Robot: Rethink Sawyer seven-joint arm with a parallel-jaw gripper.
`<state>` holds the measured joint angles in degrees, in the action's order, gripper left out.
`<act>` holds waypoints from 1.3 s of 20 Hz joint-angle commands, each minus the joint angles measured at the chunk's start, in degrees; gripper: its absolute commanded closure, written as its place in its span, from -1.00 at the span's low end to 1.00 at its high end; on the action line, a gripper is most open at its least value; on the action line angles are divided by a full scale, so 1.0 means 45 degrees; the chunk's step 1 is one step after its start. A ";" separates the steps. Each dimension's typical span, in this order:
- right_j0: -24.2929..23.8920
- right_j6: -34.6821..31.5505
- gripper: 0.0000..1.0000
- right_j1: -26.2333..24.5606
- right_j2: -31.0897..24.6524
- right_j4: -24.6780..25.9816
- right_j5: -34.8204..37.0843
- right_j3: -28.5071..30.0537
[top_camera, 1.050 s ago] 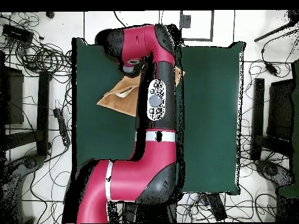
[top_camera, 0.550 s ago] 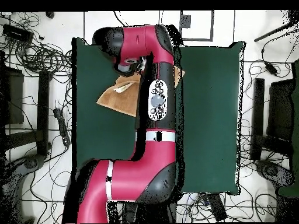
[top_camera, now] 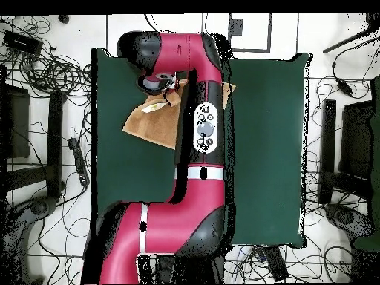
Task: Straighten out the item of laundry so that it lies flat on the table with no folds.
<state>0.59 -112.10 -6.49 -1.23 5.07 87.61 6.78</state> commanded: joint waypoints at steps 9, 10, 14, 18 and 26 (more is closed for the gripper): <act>-0.0169 -0.3022 1.00 -0.0247 -0.2353 -0.1084 -0.1508 0.1149; -0.0183 -0.3024 1.00 -0.0248 -0.2383 -0.1107 -0.1507 0.1139; -0.0263 -0.2932 1.00 -0.0260 -0.2483 -0.1179 -0.1614 0.1120; -0.0423 -0.2859 1.00 -0.0277 -0.2636 -0.1041 -0.1523 0.1002; -0.0852 -0.2375 1.00 -0.0440 -0.2899 -0.0252 -0.1368 0.0583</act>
<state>-2.89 -112.10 -8.05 -6.94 1.71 84.02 6.04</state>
